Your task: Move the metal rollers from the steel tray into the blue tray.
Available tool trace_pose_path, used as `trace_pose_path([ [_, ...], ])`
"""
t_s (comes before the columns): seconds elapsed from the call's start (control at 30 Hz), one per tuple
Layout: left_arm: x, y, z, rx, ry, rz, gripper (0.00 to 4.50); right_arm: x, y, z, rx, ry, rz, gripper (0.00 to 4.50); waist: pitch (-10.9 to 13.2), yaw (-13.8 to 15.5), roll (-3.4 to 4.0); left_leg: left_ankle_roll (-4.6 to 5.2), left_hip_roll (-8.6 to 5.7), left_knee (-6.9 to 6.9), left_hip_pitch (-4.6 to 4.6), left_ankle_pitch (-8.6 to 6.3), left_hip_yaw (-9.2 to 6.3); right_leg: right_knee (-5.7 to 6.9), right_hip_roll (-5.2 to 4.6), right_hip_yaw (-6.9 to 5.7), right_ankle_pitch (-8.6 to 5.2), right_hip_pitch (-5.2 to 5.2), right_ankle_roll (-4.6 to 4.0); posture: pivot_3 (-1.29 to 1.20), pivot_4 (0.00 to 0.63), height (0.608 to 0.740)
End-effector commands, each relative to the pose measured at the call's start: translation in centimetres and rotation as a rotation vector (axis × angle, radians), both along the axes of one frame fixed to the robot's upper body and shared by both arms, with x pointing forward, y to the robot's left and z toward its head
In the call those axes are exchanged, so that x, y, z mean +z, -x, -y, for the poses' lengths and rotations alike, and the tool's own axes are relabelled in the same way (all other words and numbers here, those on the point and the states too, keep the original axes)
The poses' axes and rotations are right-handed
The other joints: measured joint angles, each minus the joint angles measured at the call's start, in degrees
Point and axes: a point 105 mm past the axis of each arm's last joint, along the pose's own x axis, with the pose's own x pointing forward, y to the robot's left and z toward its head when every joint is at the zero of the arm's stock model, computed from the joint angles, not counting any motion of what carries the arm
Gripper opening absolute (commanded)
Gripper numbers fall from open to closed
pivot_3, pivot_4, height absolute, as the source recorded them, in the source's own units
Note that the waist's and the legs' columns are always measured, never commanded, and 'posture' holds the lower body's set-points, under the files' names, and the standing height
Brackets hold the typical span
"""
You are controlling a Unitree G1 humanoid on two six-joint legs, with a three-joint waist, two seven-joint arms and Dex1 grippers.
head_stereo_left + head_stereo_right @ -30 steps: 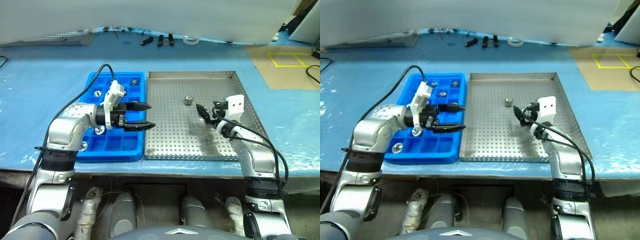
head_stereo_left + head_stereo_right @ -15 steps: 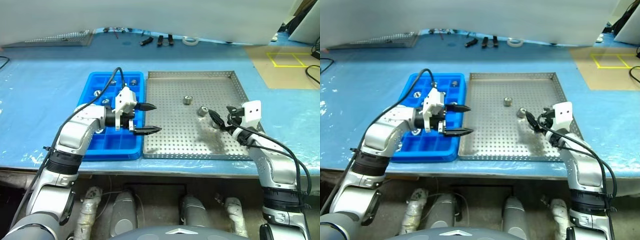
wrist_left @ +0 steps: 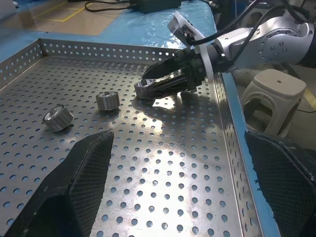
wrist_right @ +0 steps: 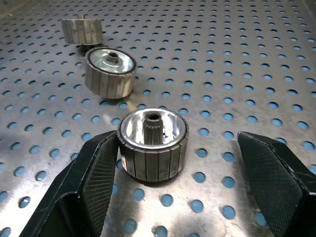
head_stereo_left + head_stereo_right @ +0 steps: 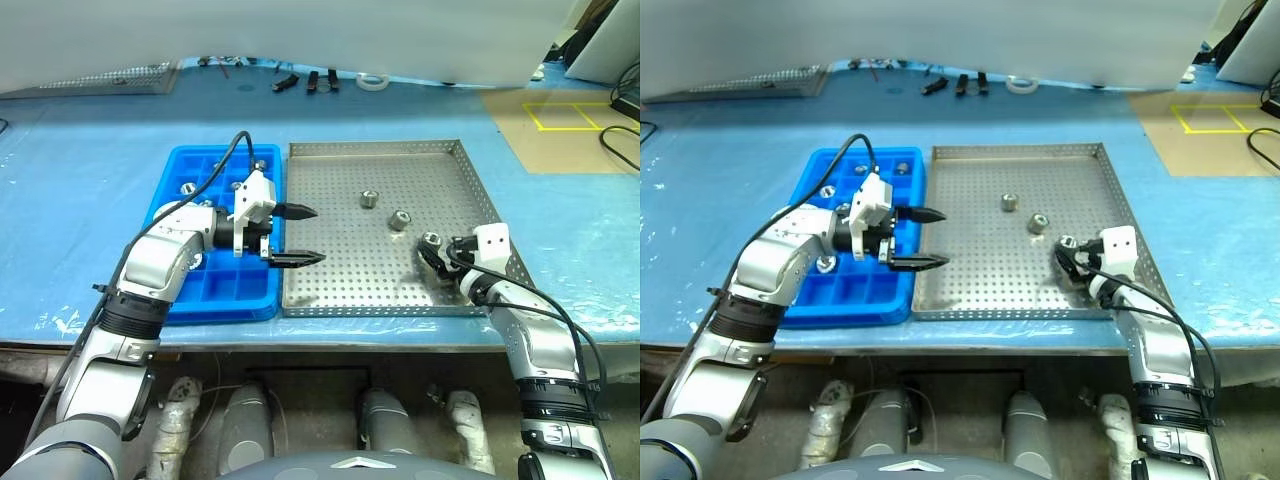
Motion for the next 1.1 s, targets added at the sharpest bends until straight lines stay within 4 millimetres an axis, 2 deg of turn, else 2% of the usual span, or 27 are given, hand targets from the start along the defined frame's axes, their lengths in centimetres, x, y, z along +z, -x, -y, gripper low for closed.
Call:
trace_pose_path([
  [0.03, 0.7, 0.2, 0.1, -0.014, 0.004, 0.029, 4.50, -0.2, 0.0, -0.2, 0.005, 0.018, 0.009, 3.62, 0.00, 0.03, -0.01, 0.00, 0.01, 0.00, 0.04, 0.00, 0.00, 0.00, 0.01, 0.00, 0.00, 0.03, 0.00, -0.16, 0.150, 0.740],
  [0.2, -0.2, 0.3, -1.2, 0.016, -0.053, 0.022, 4.50, 0.3, 0.1, -1.5, 0.067, 0.029, 0.033, 2.23, -0.01, -0.14, -0.01, -0.02, 0.11, -0.01, 0.08, 0.01, 0.00, 0.00, 0.13, 0.05, 0.00, 0.03, 0.00, -0.16, 0.150, 0.740],
  [0.23, -0.2, 0.3, -1.5, 0.025, -0.054, 0.020, 4.50, 0.4, 0.1, -1.7, 0.072, 0.027, 0.036, 1.80, -0.01, -0.13, -0.01, -0.04, 0.16, -0.04, 0.08, 0.02, 0.00, -0.01, 0.17, 0.05, 0.00, 0.03, -0.01, -0.15, 0.150, 0.740],
  [0.27, -0.2, 0.2, -1.7, 0.035, -0.058, 0.016, 4.50, 0.4, 0.1, -1.8, 0.075, 0.025, 0.039, 1.68, -0.01, -0.12, -0.01, -0.06, 0.25, -0.05, 0.08, 0.03, 0.00, -0.02, 0.24, 0.04, 0.00, 0.01, -0.01, -0.15, 0.150, 0.740],
  [0.43, 0.0, 0.3, -3.0, 0.078, -0.059, 0.018, 4.50, 2.1, -0.2, -2.9, 0.128, 0.022, 0.086, 1.68, 0.00, -0.09, -0.01, -0.11, 0.32, -0.06, 0.10, 0.05, 0.01, 0.00, 0.28, 0.03, 0.02, -0.01, -0.06, -0.11, 0.150, 0.740],
  [0.6, 0.7, 1.4, -4.8, 0.122, -0.080, 0.031, 4.50, 6.2, 1.6, -9.3, 0.488, 0.002, 0.163, 1.68, 0.01, 0.02, 0.01, -0.18, 0.35, -0.24, 0.05, 0.10, 0.03, -0.01, 0.31, 0.05, 0.02, -0.15, -0.08, -0.03, 0.150, 0.740],
  [0.67, 1.4, 1.7, -5.7, 0.178, -0.059, 0.041, 4.50, 8.1, 1.8, -12.2, 0.625, 0.001, 0.210, 1.68, 0.01, 0.17, 0.01, -0.26, 0.41, -0.36, 0.08, 0.14, 0.03, 0.00, 0.32, 0.02, -0.02, -0.18, -0.14, 0.03, 0.150, 0.740],
  [0.77, 1.8, 1.7, -7.2, 0.283, -0.036, 0.063, 4.50, 9.7, 1.1, -15.2, 0.743, -0.016, 0.251, 1.68, 0.02, 0.83, 0.01, -0.44, 0.43, -0.65, 0.18, 0.26, 0.02, 0.03, 0.31, -0.06, -0.06, -0.20, -0.25, 0.13, 0.150, 0.740],
  [0.87, 2.0, 1.5, -9.0, 0.437, 0.001, 0.092, 4.50, 10.5, -0.5, -18.1, 0.823, -0.026, 0.271, 1.68, 0.01, 2.09, -0.01, -0.65, 0.49, -0.97, 0.33, 0.40, -0.01, 0.05, 0.36, -0.16, -0.15, -0.18, -0.43, 0.25, 0.150, 0.740],
  [0.93, 1.6, 2.2, -10.2, 0.503, -0.004, 0.102, 4.50, 10.5, -1.5, -20.0, 0.877, -0.011, 0.276, 1.68, 0.02, 2.80, -0.01, -0.73, 0.54, -1.07, 0.33, 0.44, -0.04, 0.08, 0.39, -0.23, -0.20, -0.22, -0.52, 0.29, 0.150, 0.740],
  [1.03, 1.6, 3.1, -11.9, 0.618, 0.026, 0.091, 4.50, 9.8, -2.9, -22.2, 0.922, 0.008, 0.256, 1.68, 0.02, 3.95, -0.07, -0.73, 0.56, -1.12, 0.13, 0.45, -0.09, 0.06, 0.39, -0.36, -0.28, -0.35, -0.64, 0.38, 0.150, 0.740],
  [1.1, 1.5, 3.9, -12.6, 0.669, 0.036, 0.077, 4.50, 9.0, -4.0, -23.0, 0.915, 0.014, 0.234, 1.68, 0.01, 5.20, -0.12, -0.75, 0.56, -1.09, -0.29, 0.46, -0.23, 0.07, 0.39, -0.54, -0.29, -0.65, -0.66, 0.42, 0.150, 0.740],
])
